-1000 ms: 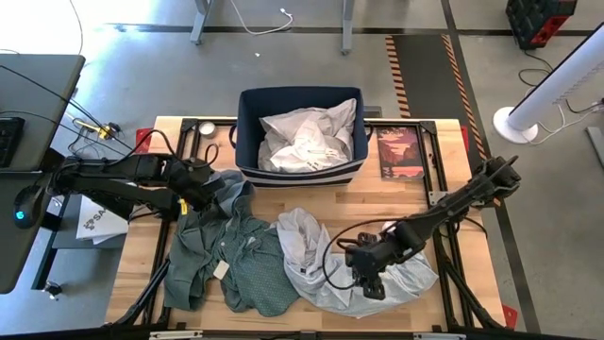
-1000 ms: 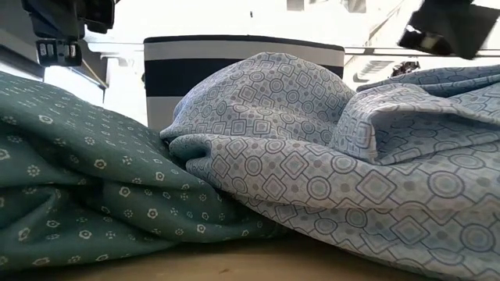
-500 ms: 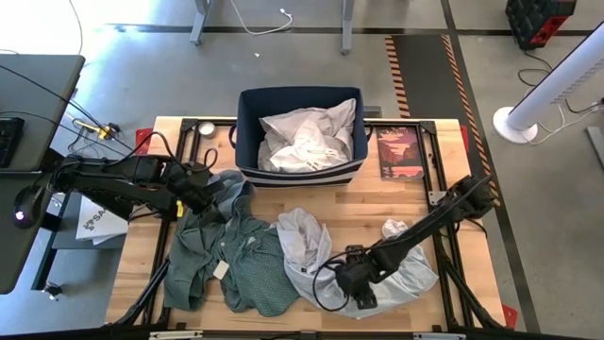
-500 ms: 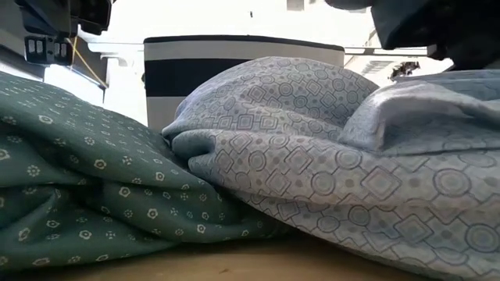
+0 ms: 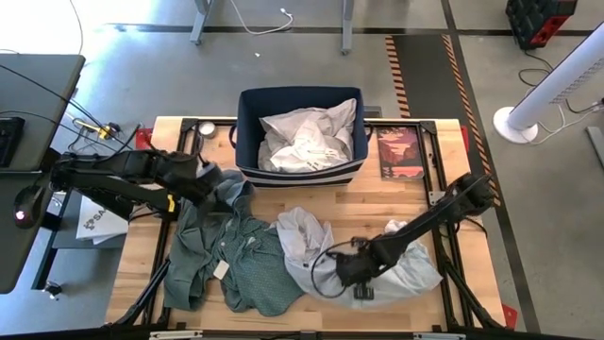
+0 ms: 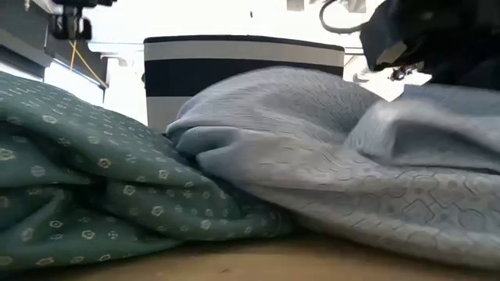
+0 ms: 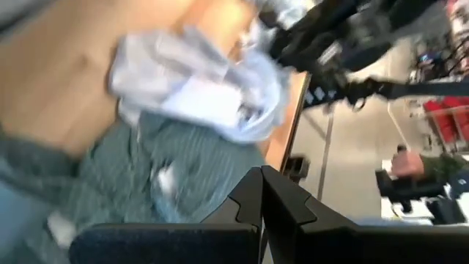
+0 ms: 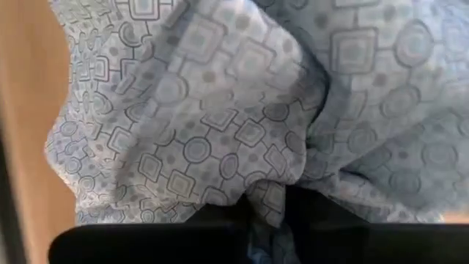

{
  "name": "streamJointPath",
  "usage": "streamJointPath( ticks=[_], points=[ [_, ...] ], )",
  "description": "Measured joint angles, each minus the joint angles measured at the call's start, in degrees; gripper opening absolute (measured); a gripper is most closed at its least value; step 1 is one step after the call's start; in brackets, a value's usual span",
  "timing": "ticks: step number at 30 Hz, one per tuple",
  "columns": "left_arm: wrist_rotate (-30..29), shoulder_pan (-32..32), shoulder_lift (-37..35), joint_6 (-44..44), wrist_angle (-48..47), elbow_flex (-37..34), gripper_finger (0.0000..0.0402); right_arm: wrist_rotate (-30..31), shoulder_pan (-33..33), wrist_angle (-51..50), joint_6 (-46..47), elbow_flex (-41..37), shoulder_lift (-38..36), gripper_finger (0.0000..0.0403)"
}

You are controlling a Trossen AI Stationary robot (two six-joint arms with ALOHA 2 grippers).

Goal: Sort clothes
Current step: Put the light blue polo into the blue bin

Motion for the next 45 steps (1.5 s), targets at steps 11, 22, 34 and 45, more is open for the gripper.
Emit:
streamJointPath(
  ticks=[11,22,34,45],
  points=[
    [-13.64,0.02,0.02,5.56,0.11,10.1,0.0,1.16,-12.24,-1.8,2.64,5.75,-29.23,0.002],
    [-22.91,0.14,0.21,14.9,8.25,12.48,0.0,8.61,-32.91,26.7,-21.72,40.84,-23.55,0.0019],
    [-28.86,0.2,0.42,20.23,10.47,12.48,0.0,-3.78,-48.52,17.66,-23.2,65.58,-5.38,0.0021],
    [-28.95,0.2,0.42,20.23,10.38,12.48,0.0,-2.11,-49.97,-16.1,-34.57,65.63,3.7,0.0022]
  ],
)
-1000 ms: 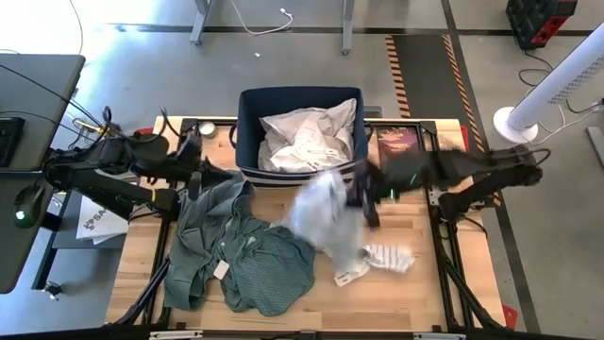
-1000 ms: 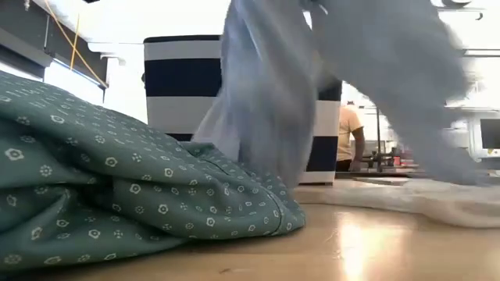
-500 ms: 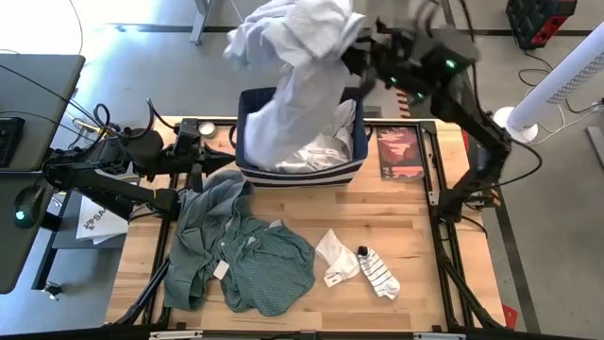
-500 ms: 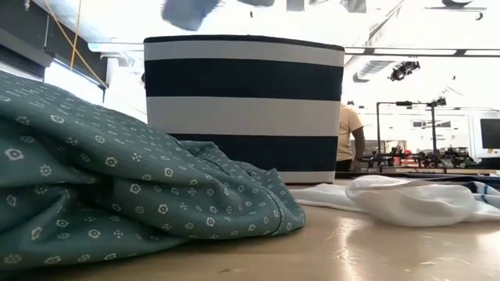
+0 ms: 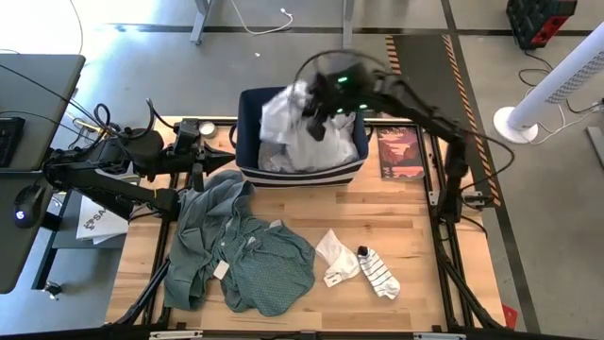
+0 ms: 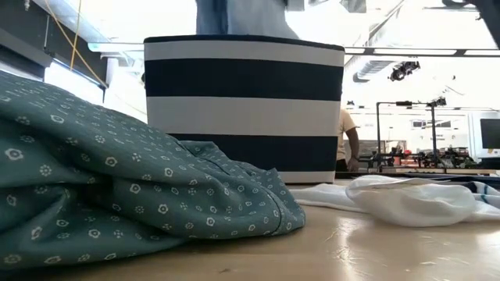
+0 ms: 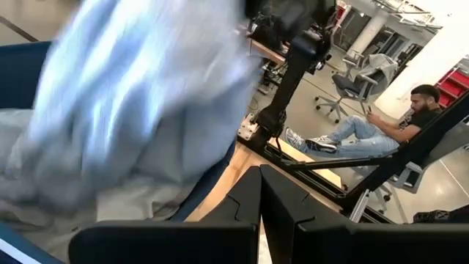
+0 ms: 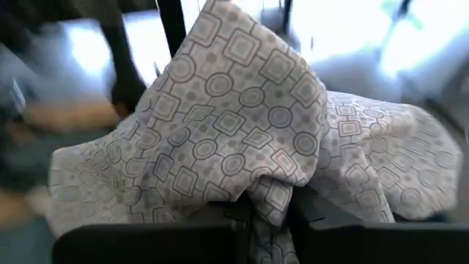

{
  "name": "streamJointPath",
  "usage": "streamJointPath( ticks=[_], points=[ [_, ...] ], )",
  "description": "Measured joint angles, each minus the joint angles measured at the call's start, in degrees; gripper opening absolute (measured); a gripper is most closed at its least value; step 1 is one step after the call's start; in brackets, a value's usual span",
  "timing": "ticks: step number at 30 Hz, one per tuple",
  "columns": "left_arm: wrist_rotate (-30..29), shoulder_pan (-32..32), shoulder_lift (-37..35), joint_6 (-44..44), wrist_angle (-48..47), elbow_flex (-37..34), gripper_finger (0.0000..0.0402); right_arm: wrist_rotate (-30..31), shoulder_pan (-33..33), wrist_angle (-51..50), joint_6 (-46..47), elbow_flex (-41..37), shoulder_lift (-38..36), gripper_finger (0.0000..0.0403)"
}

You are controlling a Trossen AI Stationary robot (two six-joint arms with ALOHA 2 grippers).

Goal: Sort clothes
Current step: Put the light blue polo into the blue bin

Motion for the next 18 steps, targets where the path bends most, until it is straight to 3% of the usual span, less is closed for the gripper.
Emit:
streamJointPath(
  ticks=[11,18],
  points=[
    [-1.29,0.0,0.02,0.02,-0.03,-0.02,0.0,2.68,-3.3,-9.78,0.98,0.0,15.9,0.0033],
    [-4.5,0.0,0.02,1.46,-0.11,-0.02,0.0,2.22,-4.75,-15.1,1.85,0.05,18.91,0.0157]
  ],
)
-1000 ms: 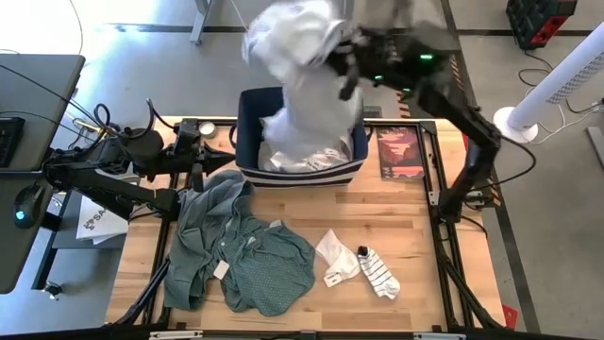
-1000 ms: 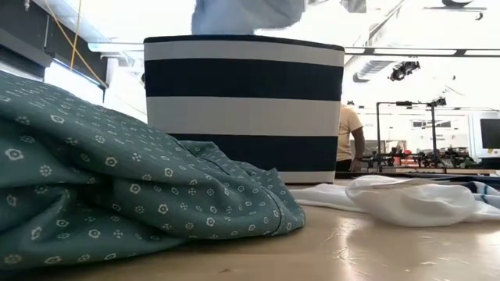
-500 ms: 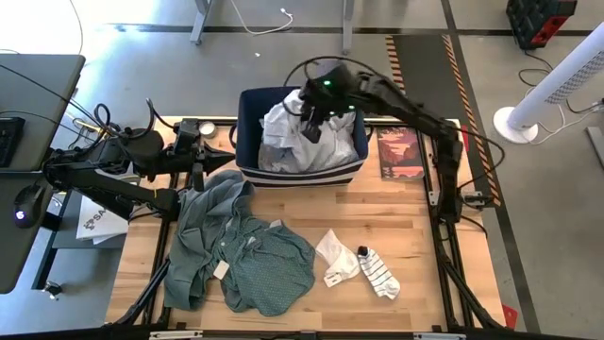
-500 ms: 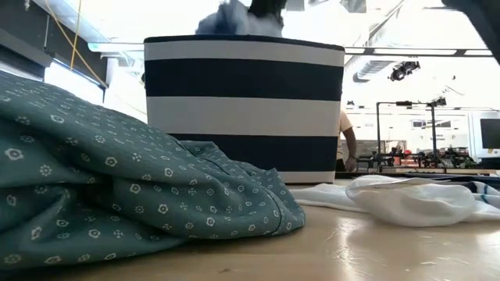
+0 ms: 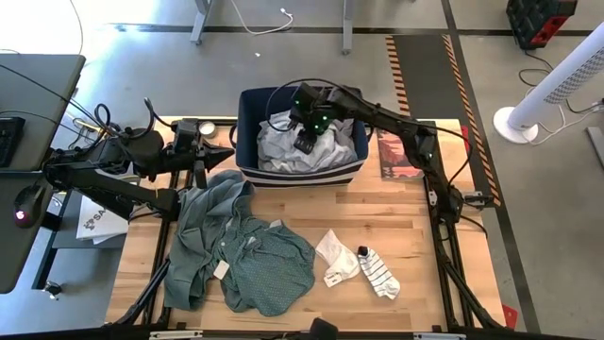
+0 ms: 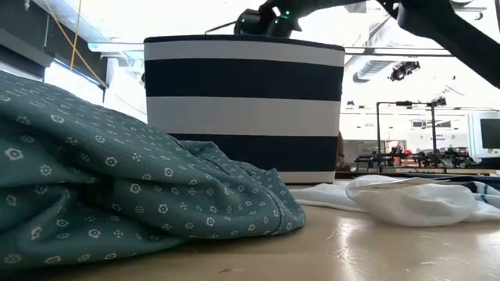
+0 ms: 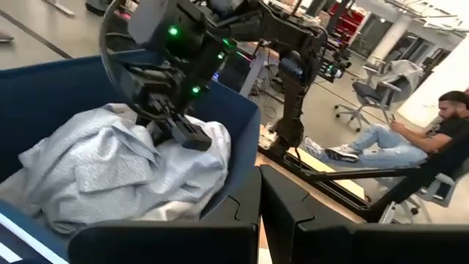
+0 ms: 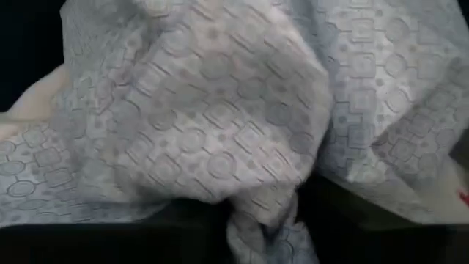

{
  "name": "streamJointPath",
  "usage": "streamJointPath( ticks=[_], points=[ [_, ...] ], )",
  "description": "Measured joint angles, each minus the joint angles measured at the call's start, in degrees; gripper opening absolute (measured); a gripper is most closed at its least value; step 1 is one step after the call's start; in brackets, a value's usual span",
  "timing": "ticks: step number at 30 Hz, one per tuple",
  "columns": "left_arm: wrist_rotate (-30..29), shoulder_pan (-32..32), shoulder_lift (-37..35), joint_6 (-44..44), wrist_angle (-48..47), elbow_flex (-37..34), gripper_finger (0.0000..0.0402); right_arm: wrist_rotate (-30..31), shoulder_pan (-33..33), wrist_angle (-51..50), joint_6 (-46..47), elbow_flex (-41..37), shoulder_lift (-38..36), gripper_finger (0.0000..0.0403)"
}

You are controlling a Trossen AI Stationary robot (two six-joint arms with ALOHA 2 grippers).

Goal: Sort clothes
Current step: Put the light blue polo into the blue bin, then put the white sock into the blue bin

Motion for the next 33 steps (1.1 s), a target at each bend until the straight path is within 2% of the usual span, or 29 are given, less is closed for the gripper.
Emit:
streamJointPath(
  ticks=[3,5,11,16,22,29,33],
  points=[
    [-0.07,0.0,0.0,-0.01,0.01,-0.02,0.0,0.04,-0.82,-1.65,2.04,1.52,-1.01,0.0203],
    [-0.07,0.0,0.0,-0.43,0.08,-0.02,0.0,-0.1,-1.41,-2.49,3.27,2.71,-2.37,0.0219],
    [-0.83,0.0,0.0,-0.46,0.24,-0.02,0.0,0.97,-1.78,-2.7,4.15,1.94,-11.43,0.0226],
    [-5.57,-0.04,0.0,-0.49,0.58,-0.02,0.0,1.0,0.08,-2.96,2.89,1.86,-19.03,0.0226],
    [-11.95,-0.02,0.0,-0.46,0.57,-0.02,0.0,-2.31,5.55,-9.61,-0.07,1.88,-26.54,0.0226],
    [-12.44,-0.02,0.0,-0.44,0.55,-0.02,0.0,0.0,15.17,-20.17,4.83,1.13,-30.19,0.0226],
    [-12.04,-0.02,0.0,-0.44,0.55,-0.02,0.0,0.48,22.33,-15.52,9.2,-11.15,-35.9,0.0226]
  ],
)
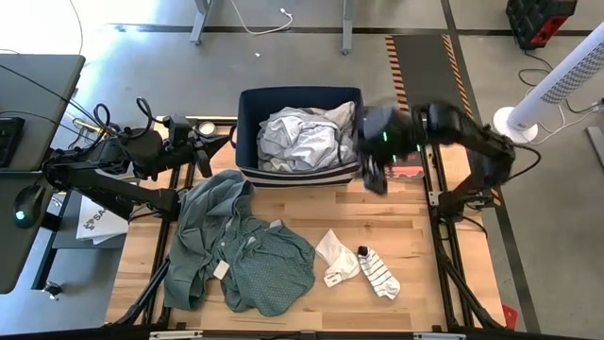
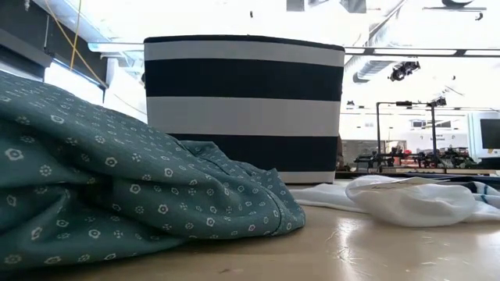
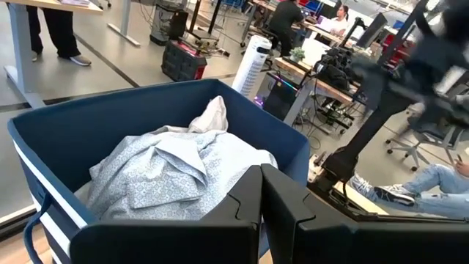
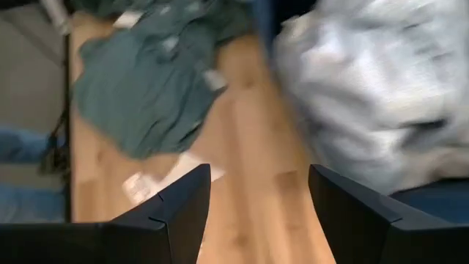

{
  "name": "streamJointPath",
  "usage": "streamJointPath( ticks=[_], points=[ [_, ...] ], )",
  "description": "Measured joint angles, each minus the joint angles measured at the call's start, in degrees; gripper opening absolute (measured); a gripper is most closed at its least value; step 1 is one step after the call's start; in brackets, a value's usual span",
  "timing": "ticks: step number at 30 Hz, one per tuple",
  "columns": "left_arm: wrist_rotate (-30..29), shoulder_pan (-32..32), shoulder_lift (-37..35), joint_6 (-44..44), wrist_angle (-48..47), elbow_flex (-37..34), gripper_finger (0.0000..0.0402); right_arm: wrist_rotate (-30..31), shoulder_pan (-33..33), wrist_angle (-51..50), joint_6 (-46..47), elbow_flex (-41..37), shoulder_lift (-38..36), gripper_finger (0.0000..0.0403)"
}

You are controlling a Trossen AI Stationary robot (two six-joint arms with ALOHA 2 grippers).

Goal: Sort clothes
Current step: Put the white sock into the blue bin

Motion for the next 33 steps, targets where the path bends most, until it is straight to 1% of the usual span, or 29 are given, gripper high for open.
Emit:
streamJointPath(
  ticks=[2,4,6,8,10,11,15,18,20,22,24,26,29,31,33],
  points=[
    [0.0,0.0,0.0,-0.02,-0.09,-0.02,0.0,-0.03,3.96,2.78,3.34,-10.73,-3.95,0.0226],
    [0.02,0.0,0.0,-0.02,-0.15,-0.02,0.0,-1.0,8.09,8.37,6.46,-22.11,-7.53,0.0226],
    [0.02,0.02,0.0,-0.1,-0.37,-0.02,0.0,-4.65,11.88,15.77,7.16,-32.2,-10.39,0.0226],
    [0.03,0.02,0.0,-0.04,-0.59,-0.02,0.0,-9.86,15.24,23.97,5.79,-41.47,-12.51,0.0226],
    [0.07,0.02,0.0,-0.1,-0.56,-0.02,0.0,-13.93,17.86,33.14,4.16,-49.24,-12.99,0.0226],
    [0.09,0.02,0.0,-0.22,-0.52,-0.02,0.0,-14.66,18.84,37.68,3.29,-52.81,-12.87,0.0226],
    [0.72,0.02,0.0,-2.75,-0.48,-0.02,0.0,-14.29,20.72,56.55,-1.24,-63.92,-10.63,0.0226],
    [2.25,0.02,0.0,-3.56,-0.49,-0.02,0.0,-12.64,21.15,67.37,-5.6,-68.97,-6.75,0.0226],
    [3.01,0.02,0.0,-3.99,-0.48,-0.02,0.0,-9.8,21.11,71.83,-7.33,-70.45,-3.47,0.0226],
    [3.21,0.02,0.0,-5.0,-0.48,-0.02,0.0,-8.15,21.03,72.7,-8.49,-70.64,0.56,0.0226],
    [3.19,0.02,0.0,-5.95,-0.52,-0.02,0.0,-7.99,21.01,72.49,-8.33,-70.66,5.04,0.0223],
    [3.19,0.02,0.0,-6.01,-0.55,-0.02,0.0,-8.23,21.11,72.67,-8.37,-70.64,8.81,0.0209],
    [3.11,0.02,0.02,-6.01,-0.48,-0.02,0.0,-6.92,21.79,72.44,-6.7,-70.04,12.08,0.0166],
    [3.01,0.02,0.0,-6.03,-0.47,-0.02,0.0,-4.55,22.07,71.53,-3.61,-69.92,12.53,0.012],
    [3.01,0.02,0.02,-6.03,-0.48,-0.02,0.0,-3.13,22.11,70.04,0.24,-69.93,12.02,0.0064]
  ],
)
